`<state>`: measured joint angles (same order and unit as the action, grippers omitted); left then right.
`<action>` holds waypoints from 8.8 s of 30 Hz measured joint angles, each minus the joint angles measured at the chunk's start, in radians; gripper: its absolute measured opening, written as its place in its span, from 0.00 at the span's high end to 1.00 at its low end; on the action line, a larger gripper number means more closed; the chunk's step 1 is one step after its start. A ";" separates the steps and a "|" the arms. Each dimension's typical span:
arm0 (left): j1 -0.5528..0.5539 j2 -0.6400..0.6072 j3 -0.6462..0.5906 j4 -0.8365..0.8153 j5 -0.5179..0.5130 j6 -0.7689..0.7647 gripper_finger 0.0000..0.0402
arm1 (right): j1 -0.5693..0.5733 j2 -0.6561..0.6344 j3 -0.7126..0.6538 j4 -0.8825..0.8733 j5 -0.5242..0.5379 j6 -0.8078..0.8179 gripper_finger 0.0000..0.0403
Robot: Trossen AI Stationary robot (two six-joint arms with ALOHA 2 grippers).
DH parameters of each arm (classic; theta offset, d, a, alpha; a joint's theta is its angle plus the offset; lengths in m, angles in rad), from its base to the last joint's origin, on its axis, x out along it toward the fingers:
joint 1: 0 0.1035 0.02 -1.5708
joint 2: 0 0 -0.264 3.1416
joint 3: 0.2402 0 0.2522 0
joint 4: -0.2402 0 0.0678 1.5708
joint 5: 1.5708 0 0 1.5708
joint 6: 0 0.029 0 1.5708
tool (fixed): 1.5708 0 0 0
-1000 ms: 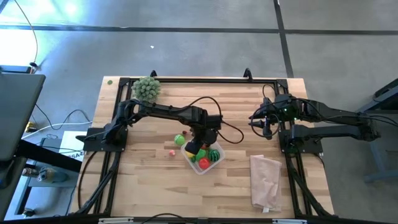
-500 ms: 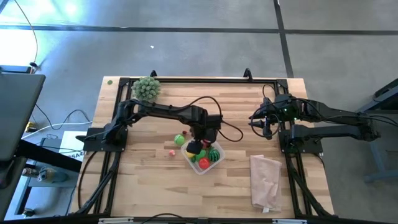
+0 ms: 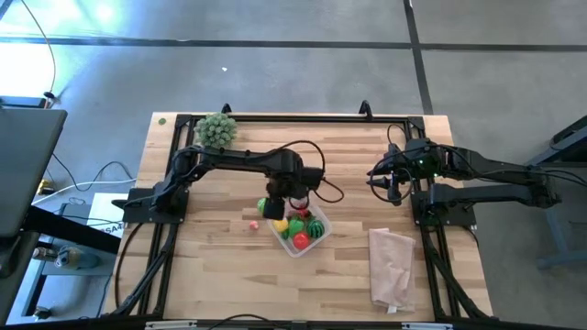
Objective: Pick and placing Produce into tupperware
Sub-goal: Put the red cherry into the transparent bin
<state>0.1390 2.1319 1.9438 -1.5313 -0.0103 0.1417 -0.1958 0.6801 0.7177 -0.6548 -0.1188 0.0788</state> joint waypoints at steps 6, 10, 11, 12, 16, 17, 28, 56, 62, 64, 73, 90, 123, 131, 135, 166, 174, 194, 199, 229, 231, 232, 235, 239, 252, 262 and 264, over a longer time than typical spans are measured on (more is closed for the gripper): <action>0.044 -0.001 -0.022 0.003 -0.078 -0.001 0.57 | 0.000 0.000 0.000 0.000 0.000 0.000 0.68; 0.087 -0.038 -0.098 0.060 -0.063 0.026 0.60 | 0.000 0.000 0.000 0.000 0.000 0.000 0.68; 0.100 -0.056 -0.127 0.083 -0.054 0.026 0.60 | 0.000 0.000 0.000 0.000 0.000 0.000 0.68; 0.111 -0.076 -0.158 0.106 -0.043 0.026 0.61 | 0.000 0.000 0.000 0.000 0.000 0.000 0.68; 0.144 -0.174 -0.298 0.235 -0.003 0.015 0.64 | 0.000 0.000 0.000 0.000 0.000 0.000 0.68; 0.147 -0.203 -0.334 0.267 0.008 0.011 0.65 | 0.000 0.000 0.000 0.000 0.000 0.000 0.68; 0.162 -0.499 -0.694 0.663 0.032 -0.005 0.67 | 0.000 0.000 0.000 0.000 0.000 0.000 0.68; 0.162 -0.624 -0.891 1.093 0.070 0.127 0.67 | 0.000 0.000 0.000 0.000 0.000 0.000 0.68; 0.162 -0.624 -0.892 1.095 0.070 0.127 0.67 | 0.000 0.000 0.000 0.000 0.000 0.000 0.68; 0.162 -0.624 -0.891 1.094 0.070 0.127 0.67 | 0.000 0.000 0.000 0.000 0.000 0.000 0.68; 0.162 -0.623 -0.891 1.094 0.086 0.123 0.67 | 0.000 0.000 0.000 0.000 0.000 0.000 0.68; 0.162 -0.623 -0.892 1.066 0.107 0.129 0.67 | 0.000 0.000 0.000 0.000 0.000 0.000 0.68; 0.050 -0.625 -0.892 1.008 0.061 0.030 0.67 | 0.000 0.000 0.000 0.000 0.000 0.000 0.68; 0.051 -0.604 -0.891 0.981 0.015 -0.023 0.67 | 0.000 0.000 0.000 0.000 0.000 0.000 0.68; 0.065 -0.581 -0.890 0.986 0.005 -0.049 0.67 | 0.000 0.000 0.000 0.000 0.000 0.000 0.68; 0.155 -0.373 -0.892 0.953 0.081 -0.072 0.67 | 0.000 0.000 0.000 0.000 0.000 0.000 0.68; 0.155 -0.373 -0.892 0.954 0.073 -0.070 0.67 | 0.000 0.000 0.000 0.000 0.000 0.000 0.68; 0.155 -0.372 -0.892 0.960 0.070 -0.014 0.67 | 0.000 0.000 0.000 0.000 0.000 0.000 0.68; 0.153 -0.371 -0.892 0.960 0.069 0.014 0.67 | 0.000 0.000 0.000 0.000 0.000 0.000 0.68; 0.155 -0.298 -0.891 1.007 0.063 0.115 0.67 | 0.000 0.000 0.000 0.000 0.000 0.000 0.68; 0.155 -0.298 -0.891 1.012 0.062 0.115 0.67 | 0.000 0.000 0.000 0.000 0.000 0.000 0.68; 0.155 -0.298 -0.891 1.010 0.062 0.115 0.67 | 0.000 0.000 0.000 0.000 0.000 0.000 0.68; 0.155 -0.298 -0.891 1.009 0.061 0.115 0.67 | 0.000 0.000 0.000 0.000 0.000 0.000 0.68; 0.155 -0.298 -0.891 1.008 0.059 0.115 0.67 | 0.000 0.000 0.000 0.000 0.000 0.000 0.68; 0.155 -0.298 -0.891 1.008 0.058 0.081 0.67 | 0.000 0.000 0.000 0.000 0.000 0.000 0.68; 0.155 -0.298 -0.891 1.008 0.059 0.080 0.79 | 0.000 0.000 0.000 0.000 0.000 0.000 0.68; 0.155 -0.298 -0.891 1.008 0.064 0.080 0.82 | 0.000 0.000 0.000 0.000 0.000 0.000 0.68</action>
<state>0.2943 1.8336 1.0527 -0.5236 0.0537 0.2218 -0.1959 0.6804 0.7181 -0.6548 -0.1188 0.0788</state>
